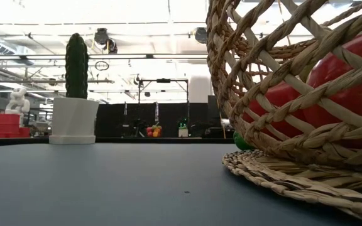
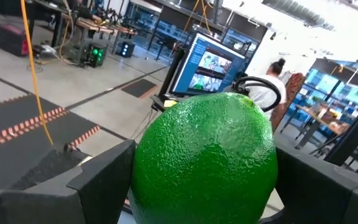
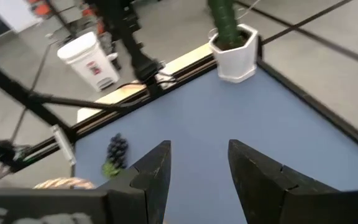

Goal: Build produce basket
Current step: Put the green lime into the brown basket

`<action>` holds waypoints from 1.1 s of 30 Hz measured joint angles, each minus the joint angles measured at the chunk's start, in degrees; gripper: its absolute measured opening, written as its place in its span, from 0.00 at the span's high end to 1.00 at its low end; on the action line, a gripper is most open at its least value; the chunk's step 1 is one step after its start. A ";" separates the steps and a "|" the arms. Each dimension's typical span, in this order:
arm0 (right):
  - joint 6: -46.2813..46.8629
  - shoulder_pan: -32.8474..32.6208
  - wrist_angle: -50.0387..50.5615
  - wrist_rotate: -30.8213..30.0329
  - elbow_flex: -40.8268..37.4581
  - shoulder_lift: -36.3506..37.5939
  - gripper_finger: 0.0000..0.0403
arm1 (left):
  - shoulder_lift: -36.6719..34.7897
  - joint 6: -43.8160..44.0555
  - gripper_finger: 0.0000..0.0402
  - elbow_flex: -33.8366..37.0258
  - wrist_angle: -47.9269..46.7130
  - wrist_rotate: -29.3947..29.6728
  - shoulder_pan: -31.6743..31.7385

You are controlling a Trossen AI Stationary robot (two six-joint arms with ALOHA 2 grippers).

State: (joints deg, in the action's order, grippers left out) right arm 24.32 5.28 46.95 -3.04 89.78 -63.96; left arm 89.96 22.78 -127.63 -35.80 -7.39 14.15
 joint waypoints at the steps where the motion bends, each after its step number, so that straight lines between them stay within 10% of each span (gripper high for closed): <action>1: 0.04 0.02 -0.02 -0.97 0.00 0.00 0.62 | -0.01 -0.76 0.14 0.00 -0.03 0.00 0.00; 33: 2.03 0.00 3.56 -4.30 -0.04 0.28 0.62 | 1.20 -13.24 0.14 -0.04 0.40 -0.09 -2.00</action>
State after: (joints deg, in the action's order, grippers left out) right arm 26.35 5.28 50.52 -7.34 89.73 -63.69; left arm 91.17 9.53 -127.68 -35.40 -7.47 12.15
